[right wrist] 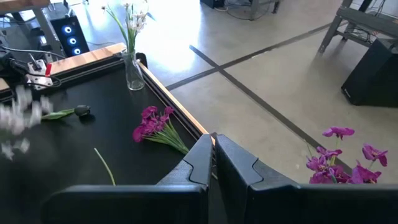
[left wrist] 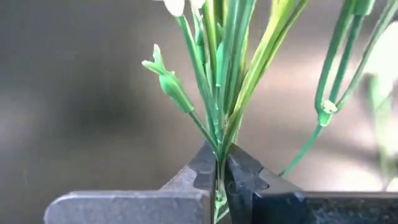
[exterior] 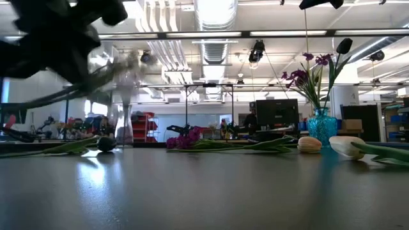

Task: Sort flowers into vase by color
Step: Put the white flowers into the transparent vase

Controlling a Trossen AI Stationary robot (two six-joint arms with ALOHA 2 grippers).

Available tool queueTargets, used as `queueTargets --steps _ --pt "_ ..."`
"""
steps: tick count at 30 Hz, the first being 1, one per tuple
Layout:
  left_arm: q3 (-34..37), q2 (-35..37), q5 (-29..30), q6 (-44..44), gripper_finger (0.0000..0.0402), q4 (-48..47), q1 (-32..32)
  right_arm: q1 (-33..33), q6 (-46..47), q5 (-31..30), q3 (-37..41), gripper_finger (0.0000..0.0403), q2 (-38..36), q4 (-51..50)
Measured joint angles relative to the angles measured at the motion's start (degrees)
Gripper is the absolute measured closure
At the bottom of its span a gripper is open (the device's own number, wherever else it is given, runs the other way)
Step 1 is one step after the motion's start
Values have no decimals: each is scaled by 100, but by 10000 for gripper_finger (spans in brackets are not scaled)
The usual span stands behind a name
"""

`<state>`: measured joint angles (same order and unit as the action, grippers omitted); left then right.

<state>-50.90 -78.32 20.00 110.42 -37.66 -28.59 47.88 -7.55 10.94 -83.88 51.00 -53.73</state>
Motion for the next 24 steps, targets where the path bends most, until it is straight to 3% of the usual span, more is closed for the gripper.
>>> queueTargets --steps 4,9,16,24 --pt "-444 486 1414 -306 400 -1315 468 -1 2 0 0 390 2 16" --pt "-1118 775 2431 -2228 401 -2193 1722 -2 2 -2 0 390 4 153" --pt "-1634 1234 3093 -5572 401 -1627 3722 -2 -26 -2 0 390 4 350" --pt "-1545 1935 3310 -8586 401 228 5314 0 -154 -44 -1 390 2 358"
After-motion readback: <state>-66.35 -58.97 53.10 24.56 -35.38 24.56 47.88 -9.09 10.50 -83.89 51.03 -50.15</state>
